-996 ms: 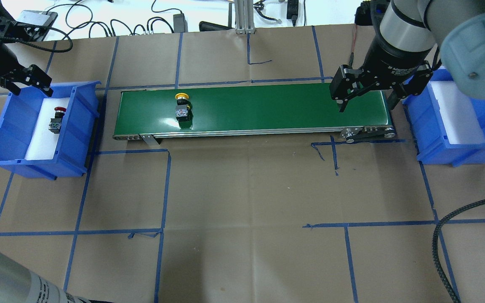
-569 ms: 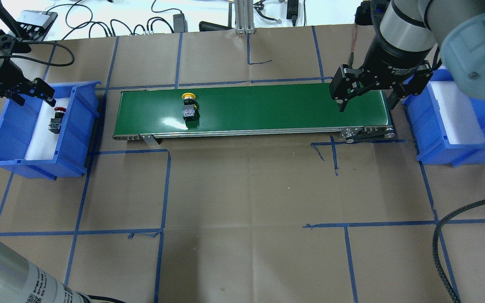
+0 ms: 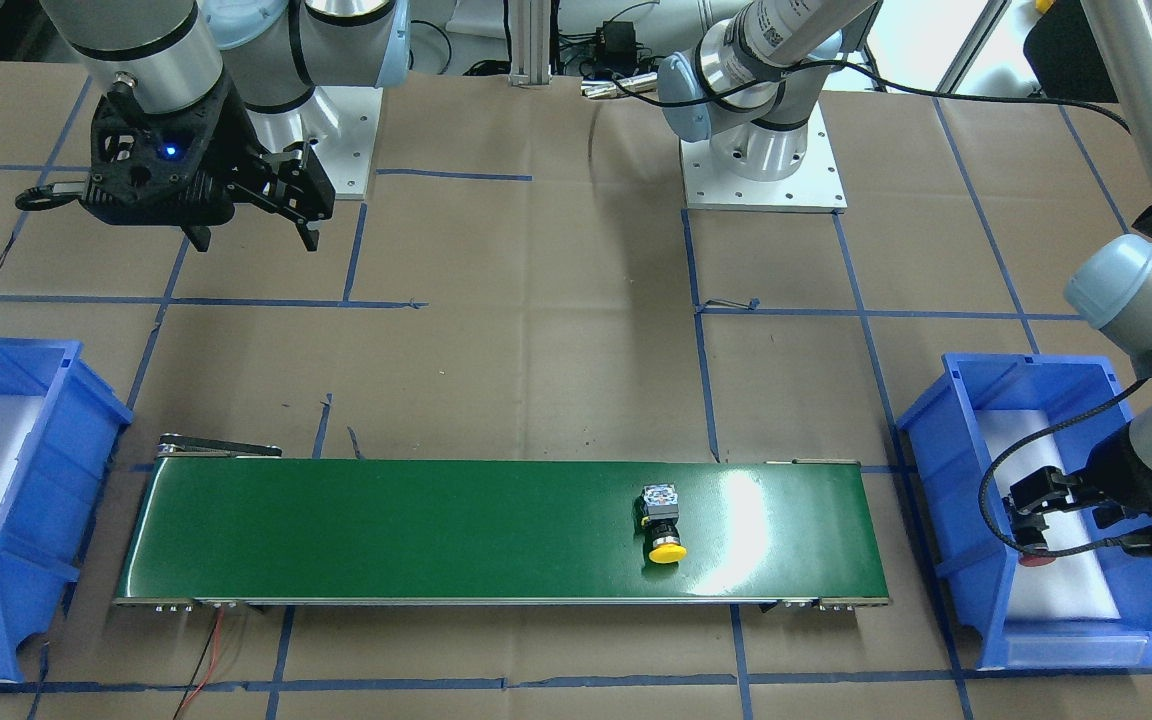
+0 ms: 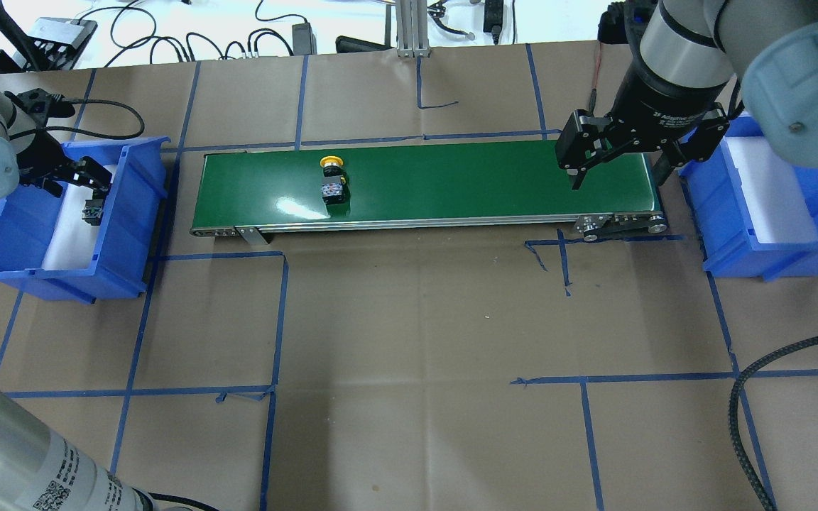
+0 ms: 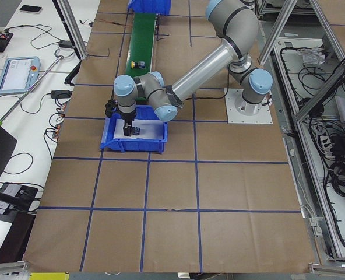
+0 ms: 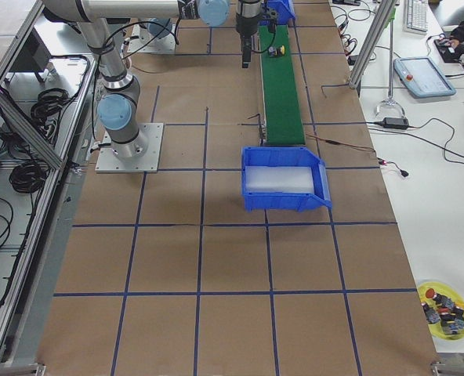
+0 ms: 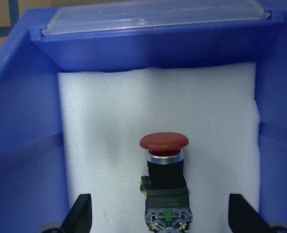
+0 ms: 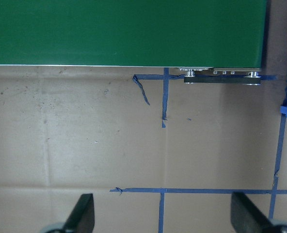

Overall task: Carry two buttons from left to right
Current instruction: 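Return the left gripper to the bin and grasp the red-capped button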

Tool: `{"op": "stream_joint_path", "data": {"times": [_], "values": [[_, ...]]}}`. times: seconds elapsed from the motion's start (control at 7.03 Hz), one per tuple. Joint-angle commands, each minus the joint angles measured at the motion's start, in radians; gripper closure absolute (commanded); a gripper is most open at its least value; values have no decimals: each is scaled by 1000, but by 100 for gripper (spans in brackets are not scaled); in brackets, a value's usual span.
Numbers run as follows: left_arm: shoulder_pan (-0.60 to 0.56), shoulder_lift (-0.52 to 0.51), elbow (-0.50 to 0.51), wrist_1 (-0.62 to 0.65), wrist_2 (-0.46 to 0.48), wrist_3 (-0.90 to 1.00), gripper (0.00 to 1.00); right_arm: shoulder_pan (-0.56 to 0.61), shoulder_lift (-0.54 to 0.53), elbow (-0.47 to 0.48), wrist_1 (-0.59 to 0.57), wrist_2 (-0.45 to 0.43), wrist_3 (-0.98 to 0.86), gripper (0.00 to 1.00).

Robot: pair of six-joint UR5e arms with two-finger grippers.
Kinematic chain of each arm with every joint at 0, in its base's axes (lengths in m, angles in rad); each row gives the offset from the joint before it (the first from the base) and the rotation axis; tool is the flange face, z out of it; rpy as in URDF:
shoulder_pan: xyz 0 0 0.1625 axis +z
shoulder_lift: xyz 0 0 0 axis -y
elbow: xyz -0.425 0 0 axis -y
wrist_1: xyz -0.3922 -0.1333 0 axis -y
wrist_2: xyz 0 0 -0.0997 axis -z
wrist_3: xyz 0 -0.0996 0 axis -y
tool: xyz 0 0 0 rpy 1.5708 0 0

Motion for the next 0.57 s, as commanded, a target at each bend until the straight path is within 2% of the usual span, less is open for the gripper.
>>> {"op": "stream_joint_path", "data": {"times": [0.0,0.14,0.28,0.43], "values": [[1,-32,-8,36,-15,-3,0,0,-1,-3,0,0,0,0],[0,-37,-7,36,-15,-11,8,0,-1,-3,0,0,0,0],[0,-42,-4,36,-13,-12,47,0,-1,-3,0,0,0,0],[1,-45,4,36,-15,-11,74,0,-1,-3,0,0,0,0]]}}
